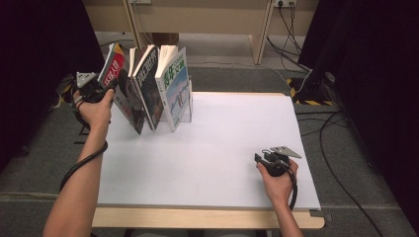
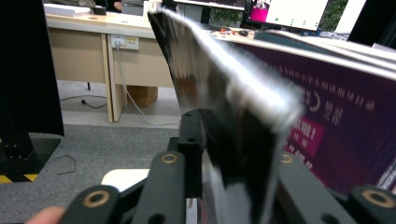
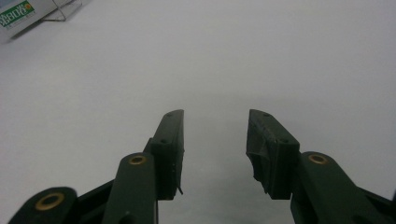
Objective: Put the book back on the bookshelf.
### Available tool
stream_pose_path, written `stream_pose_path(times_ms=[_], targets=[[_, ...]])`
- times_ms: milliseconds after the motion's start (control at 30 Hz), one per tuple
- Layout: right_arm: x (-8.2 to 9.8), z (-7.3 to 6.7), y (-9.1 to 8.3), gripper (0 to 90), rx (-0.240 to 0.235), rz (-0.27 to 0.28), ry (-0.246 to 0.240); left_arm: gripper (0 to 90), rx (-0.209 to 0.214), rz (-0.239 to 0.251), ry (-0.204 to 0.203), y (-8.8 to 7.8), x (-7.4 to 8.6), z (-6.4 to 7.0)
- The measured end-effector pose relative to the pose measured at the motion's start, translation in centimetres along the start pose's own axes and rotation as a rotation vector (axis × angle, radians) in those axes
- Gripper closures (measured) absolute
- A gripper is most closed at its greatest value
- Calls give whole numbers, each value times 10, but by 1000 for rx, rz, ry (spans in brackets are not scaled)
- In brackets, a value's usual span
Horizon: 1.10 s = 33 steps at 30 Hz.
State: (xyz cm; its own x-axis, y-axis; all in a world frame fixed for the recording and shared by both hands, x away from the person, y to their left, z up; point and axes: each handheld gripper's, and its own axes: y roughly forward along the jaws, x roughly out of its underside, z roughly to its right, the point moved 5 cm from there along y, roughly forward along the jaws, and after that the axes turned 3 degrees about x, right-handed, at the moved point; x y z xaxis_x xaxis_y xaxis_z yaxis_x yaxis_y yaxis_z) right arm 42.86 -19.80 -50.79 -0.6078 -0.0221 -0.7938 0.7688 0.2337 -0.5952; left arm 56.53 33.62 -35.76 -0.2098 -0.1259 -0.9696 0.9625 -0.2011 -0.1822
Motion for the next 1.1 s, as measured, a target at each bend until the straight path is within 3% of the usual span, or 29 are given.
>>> stream_pose_path(times_ms=[167,333,567,1100], targets=[[0,1,0,572,-1,2,-2,852,-11,-5,2,2,-2,1],[0,3,-1,572,0,5,5,858,-38,-15,50,5,-6,0],[-1,2,-2,573,2,7,7,843,-44,-5,75,3,-3,-2],[0,2,-2,572,2,6,2,730,-35,-9,37,3,6,-4]])
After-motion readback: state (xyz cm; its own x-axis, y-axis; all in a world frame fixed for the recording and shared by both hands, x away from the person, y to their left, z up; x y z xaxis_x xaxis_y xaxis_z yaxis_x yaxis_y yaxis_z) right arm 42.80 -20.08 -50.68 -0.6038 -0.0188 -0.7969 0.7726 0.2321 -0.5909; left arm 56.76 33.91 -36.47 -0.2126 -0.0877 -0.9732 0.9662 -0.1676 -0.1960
